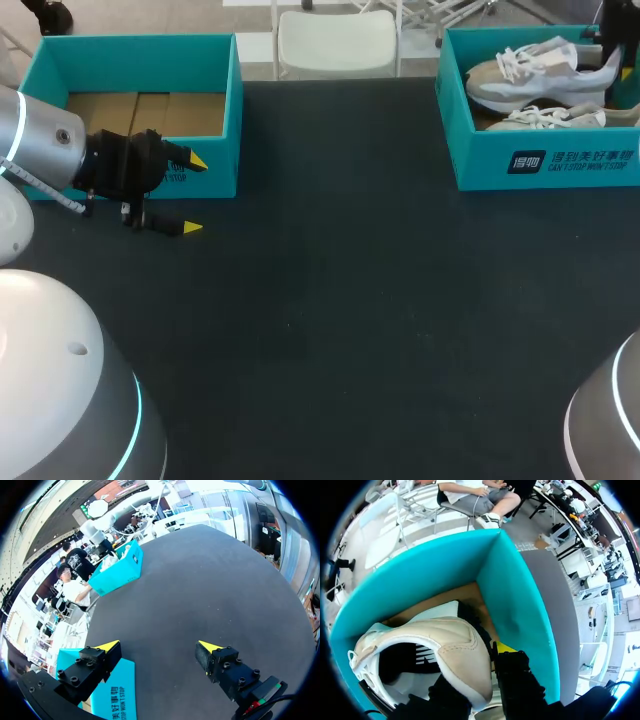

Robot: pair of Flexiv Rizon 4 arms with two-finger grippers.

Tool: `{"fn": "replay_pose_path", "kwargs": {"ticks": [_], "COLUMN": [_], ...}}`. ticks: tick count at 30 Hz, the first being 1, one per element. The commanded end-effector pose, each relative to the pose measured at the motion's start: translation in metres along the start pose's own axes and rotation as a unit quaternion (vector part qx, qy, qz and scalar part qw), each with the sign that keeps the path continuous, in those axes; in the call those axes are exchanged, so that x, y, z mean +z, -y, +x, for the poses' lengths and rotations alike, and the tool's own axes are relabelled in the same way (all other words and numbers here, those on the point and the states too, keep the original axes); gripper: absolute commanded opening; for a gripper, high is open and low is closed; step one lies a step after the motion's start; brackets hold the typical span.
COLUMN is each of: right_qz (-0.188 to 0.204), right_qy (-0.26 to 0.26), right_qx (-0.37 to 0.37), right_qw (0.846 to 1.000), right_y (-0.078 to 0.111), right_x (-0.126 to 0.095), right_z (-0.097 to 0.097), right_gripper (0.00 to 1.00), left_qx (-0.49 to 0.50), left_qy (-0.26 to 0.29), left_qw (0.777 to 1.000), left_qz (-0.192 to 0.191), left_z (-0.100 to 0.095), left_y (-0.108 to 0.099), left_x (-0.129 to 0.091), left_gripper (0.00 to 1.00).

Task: Take the shoe out of the shoebox, open the shoe tongue, remove and reinsert the insole, then place the shoe into the shoebox

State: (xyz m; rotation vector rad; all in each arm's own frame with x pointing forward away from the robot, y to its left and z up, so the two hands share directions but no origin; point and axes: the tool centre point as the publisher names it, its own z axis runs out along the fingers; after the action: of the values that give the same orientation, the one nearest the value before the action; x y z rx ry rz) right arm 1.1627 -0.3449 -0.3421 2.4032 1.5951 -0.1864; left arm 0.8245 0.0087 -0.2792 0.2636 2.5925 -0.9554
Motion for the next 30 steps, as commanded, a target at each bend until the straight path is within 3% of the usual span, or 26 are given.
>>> {"fn": "replay_pose_path", "kwargs": {"ticks": [1,12,14,16,17,18,21,24,30], "right_qz": [0.004,0.001,0.002,0.002,0.002,-0.001,0.004,0.013,0.019], "right_qy": [0.003,0.008,0.005,0.001,0.001,-0.002,-0.009,-0.014,-0.026], "right_qx": [0.000,0.007,0.011,0.014,0.014,0.019,0.030,0.035,0.037], "right_qw": [1.000,1.000,1.000,1.000,1.000,1.000,1.000,0.999,0.999], "right_y": [-0.006,-0.007,-0.008,-0.008,-0.009,-0.010,-0.012,-0.011,-0.005], "right_x": [0.015,0.030,0.031,0.031,0.031,0.031,0.025,0.019,-0.010], "right_z": [0.003,0.006,0.007,0.008,0.008,0.008,0.007,0.004,0.000], "right_gripper": [0.00,0.00,0.27,0.48,0.53,0.68,0.91,0.98,1.00], "left_qx": [0.000,0.000,0.000,0.000,0.000,0.000,0.000,0.000,0.000], "left_qy": [0.000,0.000,0.000,0.000,0.000,0.000,0.000,0.000,0.000], "left_qw": [1.000,1.000,1.000,1.000,1.000,1.000,1.000,1.000,1.000], "left_qz": [-0.001,-0.001,-0.001,-0.001,-0.001,-0.001,-0.001,-0.001,-0.001], "left_z": [0.001,0.001,0.001,0.001,0.001,0.001,0.001,0.001,0.001], "left_y": [0.000,0.000,0.000,0.000,0.000,0.000,0.000,0.000,0.000], "left_x": [0.000,0.000,0.000,0.000,0.000,0.000,0.000,0.000,0.000], "left_gripper": [1.00,1.00,1.00,1.00,1.00,1.00,1.00,1.00,1.00]}}
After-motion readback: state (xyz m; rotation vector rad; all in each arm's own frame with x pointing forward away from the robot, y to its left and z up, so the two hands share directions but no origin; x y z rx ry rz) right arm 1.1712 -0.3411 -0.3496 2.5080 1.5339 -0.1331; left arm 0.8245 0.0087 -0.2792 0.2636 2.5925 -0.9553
